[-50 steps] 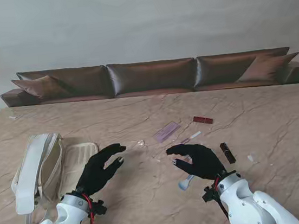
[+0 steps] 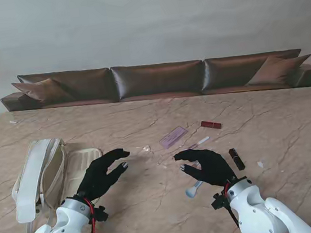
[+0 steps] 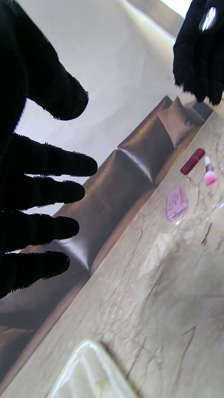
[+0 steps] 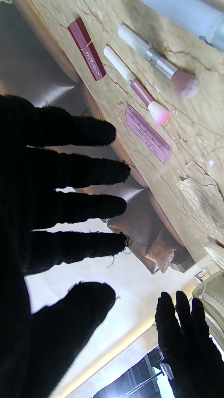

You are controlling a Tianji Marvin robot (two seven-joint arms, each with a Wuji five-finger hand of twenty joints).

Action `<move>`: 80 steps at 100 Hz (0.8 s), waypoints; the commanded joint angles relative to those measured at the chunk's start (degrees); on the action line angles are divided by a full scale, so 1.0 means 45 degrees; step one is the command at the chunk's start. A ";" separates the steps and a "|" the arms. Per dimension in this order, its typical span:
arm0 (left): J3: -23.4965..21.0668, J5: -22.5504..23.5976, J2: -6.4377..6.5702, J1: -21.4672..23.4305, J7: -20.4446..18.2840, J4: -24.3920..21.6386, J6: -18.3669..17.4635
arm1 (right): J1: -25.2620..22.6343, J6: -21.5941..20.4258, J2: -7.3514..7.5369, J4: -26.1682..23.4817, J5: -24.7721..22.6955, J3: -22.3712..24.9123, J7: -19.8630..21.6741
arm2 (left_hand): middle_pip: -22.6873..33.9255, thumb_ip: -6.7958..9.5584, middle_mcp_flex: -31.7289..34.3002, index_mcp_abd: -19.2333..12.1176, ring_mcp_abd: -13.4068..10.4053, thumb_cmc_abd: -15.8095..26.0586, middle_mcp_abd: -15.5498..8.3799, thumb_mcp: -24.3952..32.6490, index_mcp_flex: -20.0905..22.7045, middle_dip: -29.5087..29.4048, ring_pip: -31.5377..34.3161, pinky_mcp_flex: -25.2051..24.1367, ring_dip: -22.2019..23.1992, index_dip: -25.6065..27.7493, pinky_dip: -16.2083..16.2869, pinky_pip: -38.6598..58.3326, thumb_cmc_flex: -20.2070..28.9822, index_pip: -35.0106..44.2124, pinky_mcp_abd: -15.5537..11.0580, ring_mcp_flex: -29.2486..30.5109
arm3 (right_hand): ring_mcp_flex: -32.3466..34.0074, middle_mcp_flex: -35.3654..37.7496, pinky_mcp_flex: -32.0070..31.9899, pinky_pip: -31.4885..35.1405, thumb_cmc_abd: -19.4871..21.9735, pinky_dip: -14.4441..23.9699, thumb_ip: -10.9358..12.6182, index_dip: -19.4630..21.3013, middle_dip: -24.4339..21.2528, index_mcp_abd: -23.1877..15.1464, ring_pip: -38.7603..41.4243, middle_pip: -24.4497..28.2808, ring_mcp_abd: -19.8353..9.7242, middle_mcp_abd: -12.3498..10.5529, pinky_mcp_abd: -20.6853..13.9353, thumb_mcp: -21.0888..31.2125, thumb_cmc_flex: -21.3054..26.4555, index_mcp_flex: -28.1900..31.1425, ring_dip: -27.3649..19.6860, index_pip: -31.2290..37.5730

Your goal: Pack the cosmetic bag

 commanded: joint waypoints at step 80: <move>-0.4205 0.5982 0.1019 -0.0767 -0.6145 -0.1672 0.5273 | 0.1207 0.0092 0.0028 0.1015 0.0312 -0.0517 0.0511 | -0.0888 0.0011 -0.2933 0.1534 0.0020 -0.2226 0.0563 -0.1204 -0.2594 -0.0665 -0.0675 -0.0900 -0.0211 -0.1362 -0.0448 -0.1129 -0.0501 -0.2557 -0.0653 -0.2284 | -0.0278 -0.0593 -0.0237 0.0285 0.0356 0.0247 0.0117 0.0147 0.0061 -0.0019 0.0094 0.0034 -0.0374 0.0000 0.0295 -0.0225 -0.0442 -0.0328 0.0083 0.0033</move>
